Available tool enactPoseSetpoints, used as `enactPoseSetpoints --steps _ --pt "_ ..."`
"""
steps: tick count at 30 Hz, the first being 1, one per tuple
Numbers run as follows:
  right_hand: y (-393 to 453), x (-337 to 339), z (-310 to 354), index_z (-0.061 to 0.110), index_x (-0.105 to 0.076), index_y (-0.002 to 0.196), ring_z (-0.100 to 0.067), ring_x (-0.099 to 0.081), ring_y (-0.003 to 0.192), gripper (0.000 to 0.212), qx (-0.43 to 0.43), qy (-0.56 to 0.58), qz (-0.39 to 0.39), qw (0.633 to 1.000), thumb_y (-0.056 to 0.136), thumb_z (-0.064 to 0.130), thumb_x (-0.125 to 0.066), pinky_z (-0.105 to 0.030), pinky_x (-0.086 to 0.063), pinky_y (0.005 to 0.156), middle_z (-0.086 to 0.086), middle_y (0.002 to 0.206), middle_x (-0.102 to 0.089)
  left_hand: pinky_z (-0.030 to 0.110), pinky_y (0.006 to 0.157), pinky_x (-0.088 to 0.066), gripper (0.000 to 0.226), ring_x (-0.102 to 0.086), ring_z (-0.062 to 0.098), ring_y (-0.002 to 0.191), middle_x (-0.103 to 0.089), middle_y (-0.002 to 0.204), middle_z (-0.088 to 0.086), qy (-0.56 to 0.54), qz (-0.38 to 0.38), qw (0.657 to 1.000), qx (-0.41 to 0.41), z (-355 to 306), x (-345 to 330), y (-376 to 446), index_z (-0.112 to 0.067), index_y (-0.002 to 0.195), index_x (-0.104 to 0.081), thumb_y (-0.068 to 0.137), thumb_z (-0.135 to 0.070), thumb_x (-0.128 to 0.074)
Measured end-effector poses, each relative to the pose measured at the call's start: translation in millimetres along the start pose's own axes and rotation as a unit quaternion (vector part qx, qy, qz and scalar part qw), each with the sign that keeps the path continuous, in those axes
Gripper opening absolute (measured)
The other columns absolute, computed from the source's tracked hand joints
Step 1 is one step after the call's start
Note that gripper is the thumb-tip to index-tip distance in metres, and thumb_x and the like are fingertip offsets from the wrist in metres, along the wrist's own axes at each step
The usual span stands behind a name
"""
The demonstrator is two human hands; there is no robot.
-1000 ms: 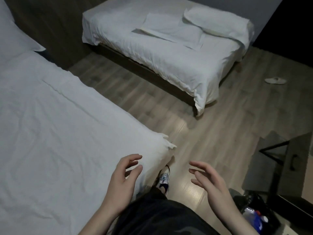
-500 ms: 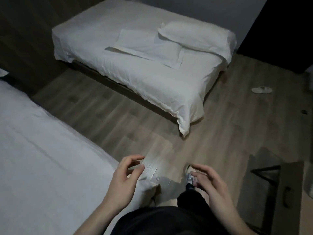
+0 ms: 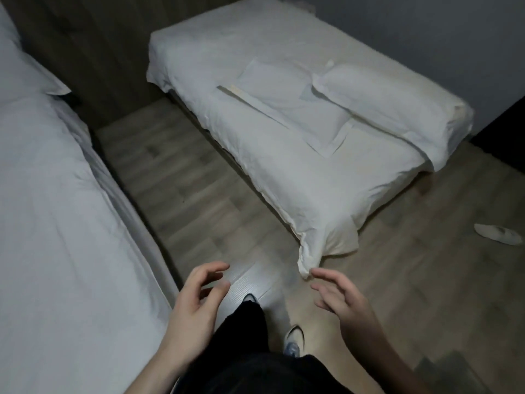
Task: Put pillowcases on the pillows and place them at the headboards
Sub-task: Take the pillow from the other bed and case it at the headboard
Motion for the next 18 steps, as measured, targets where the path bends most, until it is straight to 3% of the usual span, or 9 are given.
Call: enactPoseSetpoints --steps 3,7,10,12,15,18 --pt "43 0 22 0.024 -0.073 0.116 -0.01 -0.073 0.103 0.027 0.011 -0.005 0.016 1.0 0.098 0.006 -0.062 -0.051 -0.053 0.105 0.0 0.103 -0.079 0.027 0.101 -0.047 0.022 -0.063 -0.001 0.116 -0.068 0.126 -0.01 -0.018 -0.024 0.999 0.013 -6 -5 35 -0.046 0.114 -0.069 0.098 -0.032 -0.068" --pt "99 2 51 0.031 -0.076 0.112 -0.019 -0.07 0.11 0.022 0.035 0.012 0.003 0.999 0.096 0.018 -0.067 -0.054 -0.054 0.103 0.003 0.112 -0.077 0.01 0.094 -0.047 0.032 -0.062 0.002 0.121 -0.068 0.126 -0.012 -0.003 -0.013 1.0 -0.011 -27 -14 104 -0.046 0.112 -0.069 0.1 -0.017 -0.064" --pt "140 0 77 0.032 -0.075 0.111 -0.023 -0.069 0.114 0.019 0.044 0.025 -0.003 0.999 0.094 0.024 -0.071 -0.053 -0.054 0.102 0.004 0.118 -0.075 0.009 0.093 -0.047 0.034 -0.063 0.004 0.121 -0.068 0.126 -0.015 0.003 0.003 1.0 -0.027 -50 -15 164 -0.047 0.111 -0.068 0.1 -0.015 -0.064" --pt "166 -3 100 0.033 -0.074 0.113 -0.018 -0.069 0.114 0.027 0.053 0.031 -0.008 0.998 0.087 0.041 -0.075 -0.055 -0.053 0.103 0.004 0.118 -0.075 0.009 0.093 -0.047 0.031 -0.063 0.005 0.121 -0.068 0.126 -0.014 0.002 0.011 0.999 -0.043 -69 -13 203 -0.047 0.111 -0.068 0.101 -0.017 -0.065" --pt "209 -4 129 0.037 -0.073 0.115 -0.015 -0.07 0.113 0.06 0.063 0.037 -0.025 0.997 0.068 0.075 -0.072 -0.058 -0.052 0.103 0.005 0.115 -0.076 0.01 0.093 -0.047 0.019 -0.063 0.007 0.119 -0.067 0.124 -0.01 0.018 0.032 0.997 -0.067 -93 -11 262 -0.04 0.111 -0.07 0.096 -0.03 -0.064" --pt "246 1 148 0.037 -0.071 0.12 -0.016 -0.07 0.113 0.07 0.06 0.043 -0.043 0.996 0.066 0.081 -0.07 -0.059 -0.05 0.104 0.009 0.118 -0.075 0.012 0.093 -0.049 0.018 -0.063 0.008 0.119 -0.067 0.123 -0.009 0.043 0.053 0.995 -0.07 -112 -10 320 -0.038 0.112 -0.07 0.098 -0.029 -0.066"
Point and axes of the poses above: each hand's wrist, its own y-axis towards the middle knuckle, its own x-axis out of the back of the hand, z = x × y, the point moved 8 cm from there along y, towards the middle knuckle
